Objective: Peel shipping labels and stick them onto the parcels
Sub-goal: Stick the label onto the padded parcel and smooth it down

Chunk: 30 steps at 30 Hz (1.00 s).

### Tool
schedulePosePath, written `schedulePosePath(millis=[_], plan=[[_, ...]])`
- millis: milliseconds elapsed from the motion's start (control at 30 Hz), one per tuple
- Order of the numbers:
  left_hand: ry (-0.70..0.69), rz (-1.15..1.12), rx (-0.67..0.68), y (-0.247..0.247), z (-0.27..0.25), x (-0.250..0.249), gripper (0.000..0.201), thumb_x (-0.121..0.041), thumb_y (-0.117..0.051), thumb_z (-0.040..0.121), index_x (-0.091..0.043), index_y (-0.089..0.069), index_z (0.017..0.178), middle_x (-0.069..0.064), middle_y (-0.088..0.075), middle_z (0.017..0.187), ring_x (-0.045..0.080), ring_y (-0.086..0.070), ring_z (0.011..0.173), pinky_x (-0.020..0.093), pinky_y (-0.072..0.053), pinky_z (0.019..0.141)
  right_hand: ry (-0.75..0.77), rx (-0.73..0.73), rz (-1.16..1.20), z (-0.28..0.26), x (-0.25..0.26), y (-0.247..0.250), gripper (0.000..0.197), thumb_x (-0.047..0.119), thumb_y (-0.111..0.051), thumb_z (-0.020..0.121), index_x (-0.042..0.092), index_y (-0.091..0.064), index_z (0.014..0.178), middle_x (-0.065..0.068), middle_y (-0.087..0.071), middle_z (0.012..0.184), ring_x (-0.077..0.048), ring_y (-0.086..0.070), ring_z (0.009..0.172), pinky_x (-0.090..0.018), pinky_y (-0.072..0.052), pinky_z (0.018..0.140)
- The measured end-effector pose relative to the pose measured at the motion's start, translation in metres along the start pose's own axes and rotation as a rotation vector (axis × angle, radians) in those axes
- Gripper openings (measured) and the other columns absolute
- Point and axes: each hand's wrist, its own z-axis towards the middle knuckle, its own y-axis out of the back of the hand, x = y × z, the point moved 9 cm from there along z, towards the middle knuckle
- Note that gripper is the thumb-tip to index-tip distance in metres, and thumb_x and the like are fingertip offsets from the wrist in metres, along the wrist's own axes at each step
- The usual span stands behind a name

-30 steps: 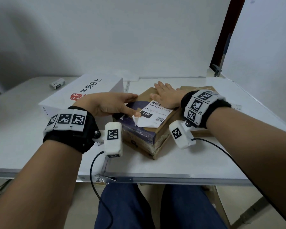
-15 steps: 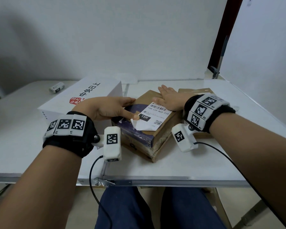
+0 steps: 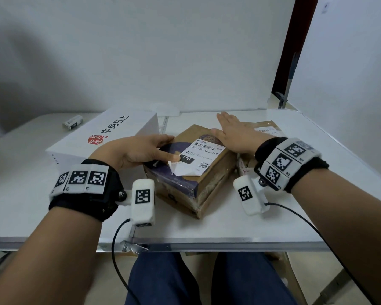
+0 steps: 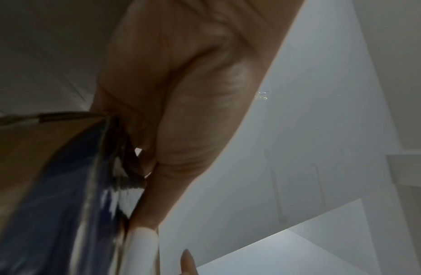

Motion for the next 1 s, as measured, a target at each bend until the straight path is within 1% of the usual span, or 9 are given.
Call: schedulePosePath(millis=[67,133,233,333,400,467,567,767,1000], plan=[[-0.013,0.049,-0.082,0.005,0.003,-0.001,0.076,-0.016,-0.067,0.087,-0.017,-0.024,0.150,-0.009,-0.040,0.145,0.006,-0.044,0.125,0.015,-0.043,0.090,0.054,0.016,0.035,0.000,0.012,-0.005,0.061,0.040,-0.018,0.104,0.013,0.003,0.154,-0.002,0.010,0.163,-0.018,0.006,0.150,-0.047,-0.002,0.121],[-0.045,0.081,-0.132,0.006,0.007,-0.006,0.082,-0.022,-0.069,0.086,-0.031,-0.020,0.151,-0.011,-0.040,0.138,0.003,-0.038,0.123,0.018,-0.039,0.094,0.089,0.033,0.060,0.005,0.023,-0.012,0.059,0.039,-0.017,0.104,0.016,0.002,0.154,0.000,0.010,0.163,-0.016,0.008,0.150,-0.048,0.001,0.121],[-0.093,0.133,-0.173,0.005,0.011,-0.013,0.068,-0.034,-0.070,0.085,-0.050,-0.035,0.141,-0.012,-0.042,0.140,0.007,-0.039,0.130,0.029,-0.037,0.107,0.075,0.037,0.069,0.017,0.027,-0.016,0.057,0.037,-0.017,0.104,0.017,0.000,0.155,0.002,0.008,0.163,-0.016,0.008,0.150,-0.048,0.001,0.119],[-0.085,0.215,-0.112,0.001,0.010,-0.012,0.048,-0.051,-0.065,0.084,-0.055,-0.049,0.129,-0.012,-0.048,0.142,0.011,-0.046,0.130,0.036,-0.040,0.108,0.052,0.044,0.034,0.024,0.024,-0.017,0.056,0.037,-0.015,0.104,0.017,-0.002,0.155,0.002,0.007,0.163,-0.017,0.006,0.150,-0.048,0.001,0.119],[-0.063,0.250,-0.007,-0.007,0.007,-0.008,0.059,-0.058,-0.065,0.080,-0.060,-0.039,0.133,-0.013,-0.025,0.154,0.007,-0.023,0.143,0.032,-0.026,0.115,0.056,0.056,-0.014,0.025,0.025,-0.018,0.056,0.038,-0.015,0.104,0.017,-0.002,0.155,0.002,0.007,0.163,-0.018,0.006,0.150,-0.049,0.000,0.119],[-0.058,0.270,0.060,-0.010,0.006,-0.005,0.079,-0.048,-0.073,0.077,-0.058,-0.027,0.140,-0.021,-0.004,0.153,-0.001,-0.008,0.140,0.024,-0.019,0.110,0.066,0.058,-0.053,0.024,0.027,-0.019,0.056,0.039,-0.014,0.104,0.017,-0.002,0.154,0.002,0.008,0.163,-0.019,0.007,0.150,-0.050,0.000,0.119],[-0.047,0.322,0.029,-0.007,0.008,-0.003,0.092,-0.029,-0.076,0.077,-0.050,-0.020,0.146,-0.023,-0.001,0.151,-0.005,-0.009,0.133,0.018,-0.023,0.099,0.063,0.050,-0.098,0.023,0.025,-0.020,0.058,0.040,-0.013,0.103,0.017,0.002,0.154,0.002,0.011,0.162,-0.018,0.010,0.150,-0.052,0.002,0.120],[0.009,0.408,0.106,-0.013,0.008,0.004,0.120,-0.046,-0.088,0.056,-0.055,-0.009,0.145,-0.026,0.012,0.154,0.006,0.000,0.145,0.036,-0.018,0.119,0.052,0.026,-0.146,0.015,0.027,-0.021,0.059,0.041,-0.013,0.103,0.017,0.005,0.154,0.002,0.014,0.162,-0.017,0.012,0.150,-0.050,0.004,0.120],[-0.035,0.483,0.066,-0.011,0.009,0.002,0.115,-0.054,-0.080,0.057,-0.054,-0.007,0.146,-0.021,0.016,0.156,0.007,0.001,0.146,0.028,-0.014,0.116,0.088,0.030,-0.133,-0.005,0.043,-0.027,0.060,0.040,-0.014,0.103,0.016,0.006,0.154,0.001,0.015,0.162,-0.016,0.014,0.149,-0.050,0.007,0.120]])
